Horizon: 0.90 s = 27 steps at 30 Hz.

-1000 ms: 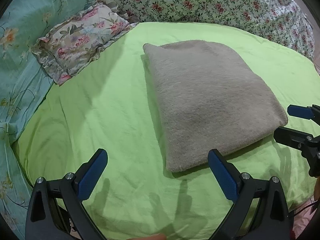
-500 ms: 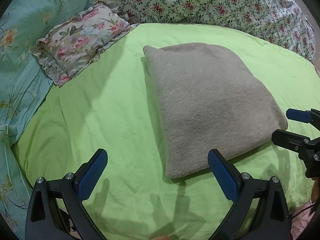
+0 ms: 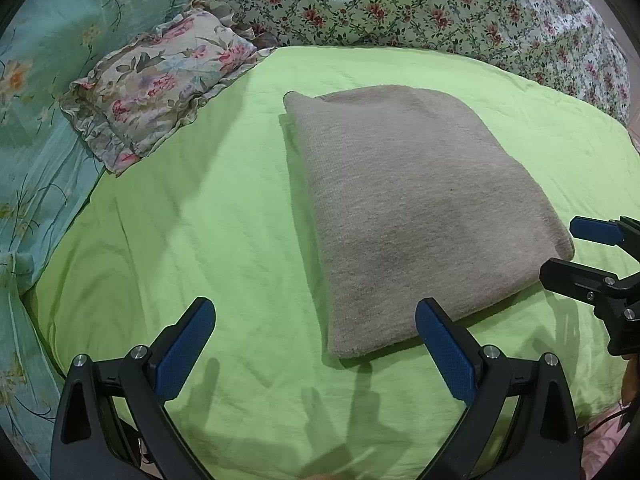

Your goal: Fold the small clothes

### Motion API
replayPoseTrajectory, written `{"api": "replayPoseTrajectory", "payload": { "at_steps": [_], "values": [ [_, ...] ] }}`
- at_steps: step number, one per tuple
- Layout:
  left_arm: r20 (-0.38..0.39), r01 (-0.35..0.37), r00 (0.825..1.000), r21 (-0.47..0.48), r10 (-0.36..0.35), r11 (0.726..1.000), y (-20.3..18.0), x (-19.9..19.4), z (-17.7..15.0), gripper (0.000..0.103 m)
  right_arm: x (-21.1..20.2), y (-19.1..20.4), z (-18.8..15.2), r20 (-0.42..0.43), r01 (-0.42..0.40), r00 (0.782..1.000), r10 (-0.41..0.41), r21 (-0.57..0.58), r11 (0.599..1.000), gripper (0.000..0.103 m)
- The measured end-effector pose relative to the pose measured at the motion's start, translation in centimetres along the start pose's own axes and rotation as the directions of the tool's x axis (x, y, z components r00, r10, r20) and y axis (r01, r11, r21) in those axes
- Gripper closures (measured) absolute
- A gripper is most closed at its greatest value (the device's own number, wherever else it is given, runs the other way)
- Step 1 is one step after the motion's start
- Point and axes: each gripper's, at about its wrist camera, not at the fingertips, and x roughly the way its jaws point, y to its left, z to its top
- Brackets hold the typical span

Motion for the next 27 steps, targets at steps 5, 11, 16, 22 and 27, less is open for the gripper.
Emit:
{"api": "replayPoseTrajectory", "payload": {
  "at_steps": [5,11,16,22,27],
  "values": [
    [0.002,-0.001,1.000,0.002,0.001,1.000,-0.11,-0.10,-0.02,0.002,0.00,0.11,0.04,0.002,0.002,1.000,-0.002,0.001,1.000,0.005],
    [0.008,-0.006,1.000,-0.001,0.006,1.000,-0.13,-0.44,0.04,0.002,-0.17,0.19,0.20,0.008,0.001,1.000,-0.001,0.000,1.000,0.005],
    [0.008,-0.005,1.000,0.000,0.005,1.000,-0.13,-0.44,0.07,0.002,-0.32,0.31,0.37,0.011,0.000,1.000,0.000,-0.003,1.000,0.005],
    [0.007,-0.007,1.000,-0.002,0.007,1.000,-0.16,-0.48,0.09,0.002,-0.35,0.41,0.42,0.011,0.001,1.000,-0.001,-0.003,1.000,0.005],
    [0.007,-0.007,1.000,-0.002,0.007,1.000,-0.15,-0.51,0.14,0.002,-0.34,0.44,0.41,0.011,0.001,1.000,-0.001,-0.001,1.000,0.005]
  ]
}}
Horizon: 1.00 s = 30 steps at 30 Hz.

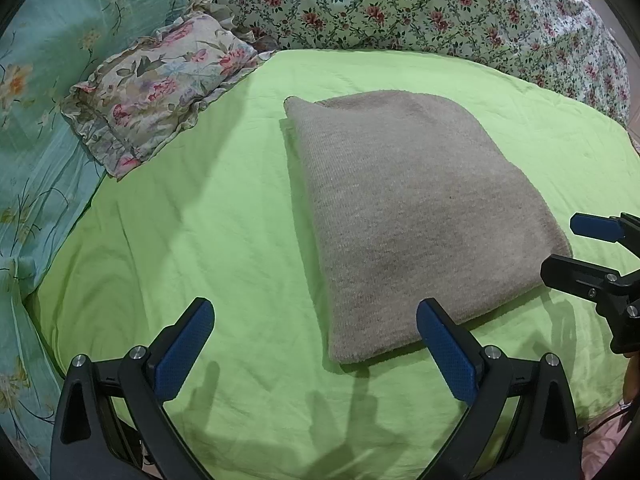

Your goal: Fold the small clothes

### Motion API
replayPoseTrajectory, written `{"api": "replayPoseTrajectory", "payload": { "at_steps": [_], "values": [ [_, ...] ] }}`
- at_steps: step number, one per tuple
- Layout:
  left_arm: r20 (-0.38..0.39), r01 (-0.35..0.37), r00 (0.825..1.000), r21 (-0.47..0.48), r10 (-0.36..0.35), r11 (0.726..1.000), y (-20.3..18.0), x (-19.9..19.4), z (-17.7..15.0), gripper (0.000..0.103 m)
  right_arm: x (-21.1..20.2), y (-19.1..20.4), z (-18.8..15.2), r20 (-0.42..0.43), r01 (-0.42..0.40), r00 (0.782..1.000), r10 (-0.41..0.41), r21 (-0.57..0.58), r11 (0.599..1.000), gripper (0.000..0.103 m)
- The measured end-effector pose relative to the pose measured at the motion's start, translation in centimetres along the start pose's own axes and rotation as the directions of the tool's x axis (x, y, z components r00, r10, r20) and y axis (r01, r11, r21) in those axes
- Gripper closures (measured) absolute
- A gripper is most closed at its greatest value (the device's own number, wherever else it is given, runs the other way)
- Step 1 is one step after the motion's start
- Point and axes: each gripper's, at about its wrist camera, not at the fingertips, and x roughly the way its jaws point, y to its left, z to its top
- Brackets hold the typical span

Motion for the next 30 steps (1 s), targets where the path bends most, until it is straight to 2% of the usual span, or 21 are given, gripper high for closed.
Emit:
{"api": "replayPoseTrajectory", "payload": {
  "at_steps": [21,30],
  "values": [
    [0.002,0.010,1.000,0.018,-0.010,1.000,0.0,0.3,0.7,0.001,0.0,0.2,0.1,0.001,0.004,1.000,-0.004,0.001,1.000,0.005],
    [0.000,0.014,1.000,0.018,-0.014,1.000,0.3,0.6,1.2,0.001,-0.3,-0.5,1.1,0.010,0.000,1.000,0.000,-0.010,1.000,0.005]
  ]
}}
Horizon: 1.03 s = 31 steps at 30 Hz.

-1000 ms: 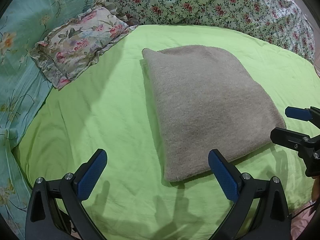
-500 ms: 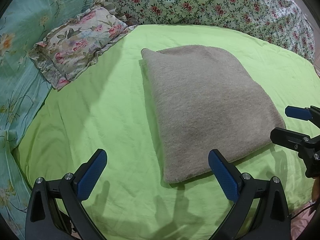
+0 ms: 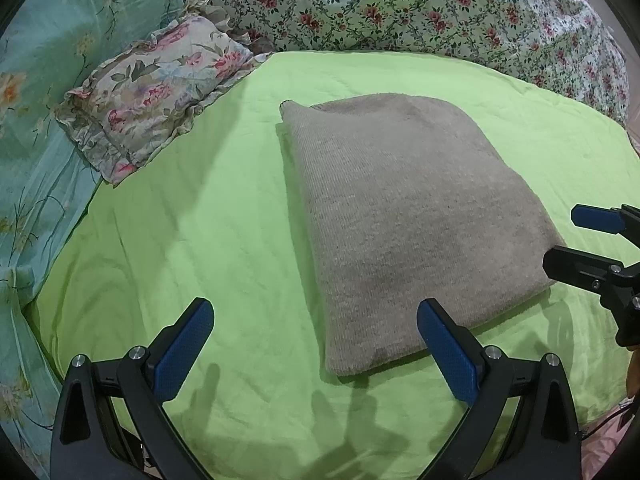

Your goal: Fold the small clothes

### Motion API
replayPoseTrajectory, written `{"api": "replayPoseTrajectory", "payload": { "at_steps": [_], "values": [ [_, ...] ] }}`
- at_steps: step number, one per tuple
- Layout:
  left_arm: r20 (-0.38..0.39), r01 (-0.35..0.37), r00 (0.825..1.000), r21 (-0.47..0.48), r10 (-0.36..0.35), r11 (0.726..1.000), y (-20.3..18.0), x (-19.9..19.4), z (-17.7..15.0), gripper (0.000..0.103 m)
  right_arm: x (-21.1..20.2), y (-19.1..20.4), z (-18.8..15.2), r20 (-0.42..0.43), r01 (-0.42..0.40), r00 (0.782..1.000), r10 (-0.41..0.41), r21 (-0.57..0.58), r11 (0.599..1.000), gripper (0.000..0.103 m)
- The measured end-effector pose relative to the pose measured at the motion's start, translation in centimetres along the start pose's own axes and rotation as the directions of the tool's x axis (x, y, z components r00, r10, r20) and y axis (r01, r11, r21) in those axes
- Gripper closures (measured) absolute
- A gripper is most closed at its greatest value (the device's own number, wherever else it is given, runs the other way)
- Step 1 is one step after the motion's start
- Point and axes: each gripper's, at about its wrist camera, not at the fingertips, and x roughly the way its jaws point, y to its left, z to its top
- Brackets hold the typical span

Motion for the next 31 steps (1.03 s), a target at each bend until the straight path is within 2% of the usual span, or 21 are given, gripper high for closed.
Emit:
{"api": "replayPoseTrajectory", "payload": {
  "at_steps": [18,23,27,31],
  "values": [
    [0.012,-0.021,1.000,0.009,0.021,1.000,0.3,0.6,1.0,0.001,0.4,-1.1,1.1,-0.004,0.001,1.000,-0.001,-0.007,1.000,0.005],
    [0.027,-0.028,0.999,-0.014,0.028,1.000,0.9,0.6,1.7,0.001,0.3,-1.5,1.2,-0.003,0.000,1.000,0.000,-0.003,1.000,0.005],
    [0.010,-0.010,1.000,-0.037,0.011,0.999,1.2,0.8,1.6,0.001,0.5,-1.8,1.4,-0.001,0.007,1.000,-0.007,-0.002,1.000,0.005],
    [0.028,0.004,1.000,-0.032,-0.003,0.999,0.9,0.4,1.3,0.001,0.7,-2.3,1.5,0.003,0.002,1.000,-0.002,0.014,1.000,0.005]
  ]
}}
